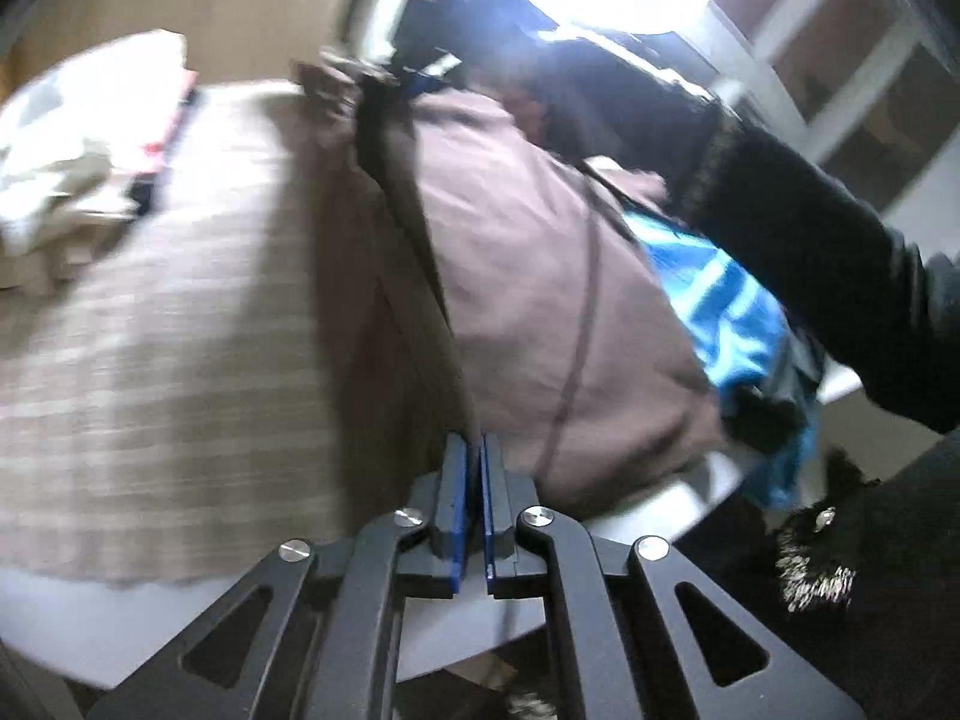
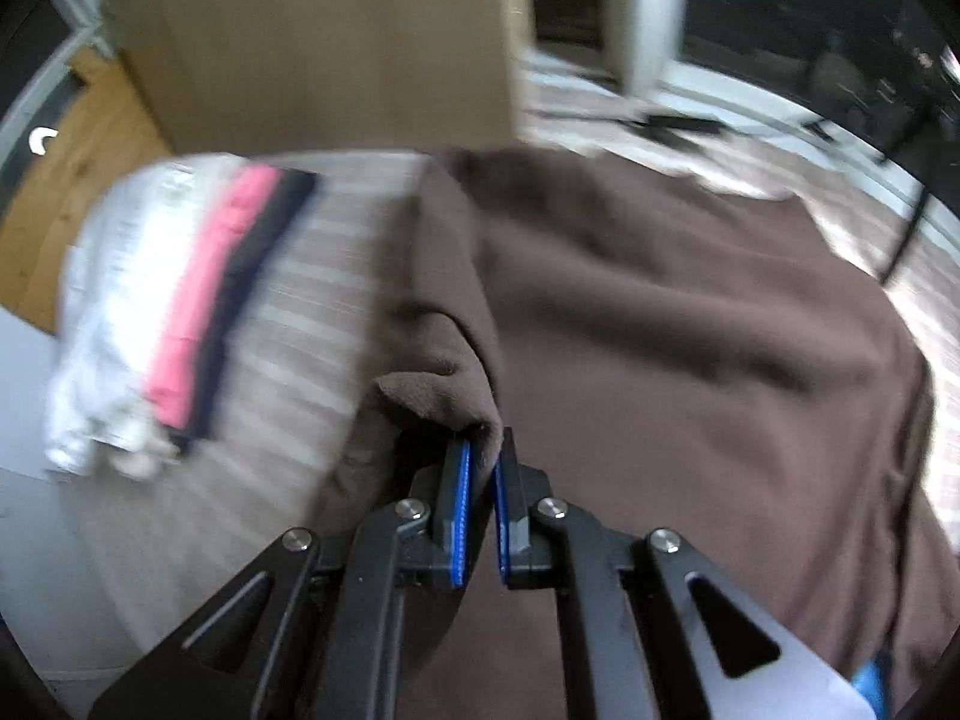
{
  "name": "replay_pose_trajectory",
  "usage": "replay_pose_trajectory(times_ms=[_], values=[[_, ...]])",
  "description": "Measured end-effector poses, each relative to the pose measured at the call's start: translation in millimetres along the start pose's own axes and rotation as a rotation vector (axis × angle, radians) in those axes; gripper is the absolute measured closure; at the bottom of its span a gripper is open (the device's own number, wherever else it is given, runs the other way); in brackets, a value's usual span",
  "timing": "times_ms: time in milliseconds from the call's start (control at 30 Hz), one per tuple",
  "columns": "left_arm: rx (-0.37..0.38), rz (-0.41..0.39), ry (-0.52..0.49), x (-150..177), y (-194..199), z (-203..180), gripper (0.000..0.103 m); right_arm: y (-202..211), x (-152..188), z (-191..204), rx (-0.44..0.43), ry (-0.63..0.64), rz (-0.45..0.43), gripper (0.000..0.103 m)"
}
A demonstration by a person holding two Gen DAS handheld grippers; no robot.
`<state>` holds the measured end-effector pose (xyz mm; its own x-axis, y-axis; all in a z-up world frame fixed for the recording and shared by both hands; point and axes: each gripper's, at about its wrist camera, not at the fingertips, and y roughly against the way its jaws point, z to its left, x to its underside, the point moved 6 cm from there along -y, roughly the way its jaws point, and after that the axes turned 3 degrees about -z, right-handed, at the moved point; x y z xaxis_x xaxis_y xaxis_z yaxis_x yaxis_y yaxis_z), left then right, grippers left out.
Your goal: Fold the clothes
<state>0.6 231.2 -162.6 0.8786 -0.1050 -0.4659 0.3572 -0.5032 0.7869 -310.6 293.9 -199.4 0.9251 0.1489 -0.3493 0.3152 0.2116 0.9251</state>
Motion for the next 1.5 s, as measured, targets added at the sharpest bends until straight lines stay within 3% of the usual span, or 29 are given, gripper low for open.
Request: replay_pose_trajectory(times_ms=[100, 200, 267, 367, 500, 600, 667, 767, 867, 900, 1000, 1100, 1267, 1433, 1500], values=[[0.041, 0.103, -0.022, 12.7, -22.7, -15.2, 0.098, -17.4, 10.9, -30.5, 0.011, -0.062, 0.103, 0.084], [0.081, 0.105, -0.019, 21.6, -1.5, -17.9, 0.098, 3.4, 14.3, -49.3, 0.039, -0.078, 0.051, 0.077], [0.05, 0.072, -0.018, 22.6, 19.0, -8.9, 0.095, 27.9, 14.3, -51.5, 0.046, -0.072, -0.026, 0.076], [-0.021, 0.039, 0.004, 22.3, 34.7, 13.0, 0.095, 50.8, 22.2, -23.9, -0.055, -0.002, -0.08, 0.076], [-0.071, 0.056, 0.015, 17.5, 16.8, 35.7, 0.095, 41.1, 38.1, 30.3, -0.142, 0.13, -0.095, 0.076], [-0.027, 0.076, -0.008, 14.1, -7.0, 33.6, 0.095, 10.1, 49.0, 41.8, -0.093, 0.162, -0.04, 0.076], [-0.014, 0.141, -0.033, 20.4, -36.0, 30.5, 0.094, -8.2, 59.2, 34.8, -0.043, 0.152, 0.019, 0.076], [-0.025, 0.237, -0.047, 34.6, -56.7, 31.0, 0.095, 26.4, 71.3, 9.0, -0.105, 0.062, 0.004, 0.076], [-0.033, 0.217, -0.065, 31.7, -29.2, 32.6, 0.089, 65.8, 84.6, -18.5, -0.161, -0.027, -0.02, 0.076], [-0.046, 0.201, -0.065, 29.2, -17.4, 35.5, 0.087, 93.0, 93.6, -32.9, -0.162, -0.053, -0.056, 0.075], [-0.054, 0.181, -0.033, 25.3, 0.5, 48.1, 0.08, 162.5, 139.7, -81.4, -0.121, -0.127, -0.122, 0.055], [-0.035, 0.213, 0.051, 26.6, -9.0, 66.1, 0.073, 195.4, 207.5, -120.0, -0.031, -0.204, -0.114, 0.055], [0.014, 0.284, 0.077, 27.7, -37.5, 69.3, 0.072, 187.6, 316.7, -145.7, -0.017, -0.348, -0.008, 0.055], [0.055, 0.343, -0.009, 32.4, -57.2, 42.1, 0.069, 151.0, 349.0, -125.3, -0.094, -0.358, 0.041, 0.055], [0.035, 0.341, -0.055, 32.7, -57.4, 36.5, 0.074, 134.6, 354.2, -116.0, -0.006, -0.285, 0.091, 0.055]])
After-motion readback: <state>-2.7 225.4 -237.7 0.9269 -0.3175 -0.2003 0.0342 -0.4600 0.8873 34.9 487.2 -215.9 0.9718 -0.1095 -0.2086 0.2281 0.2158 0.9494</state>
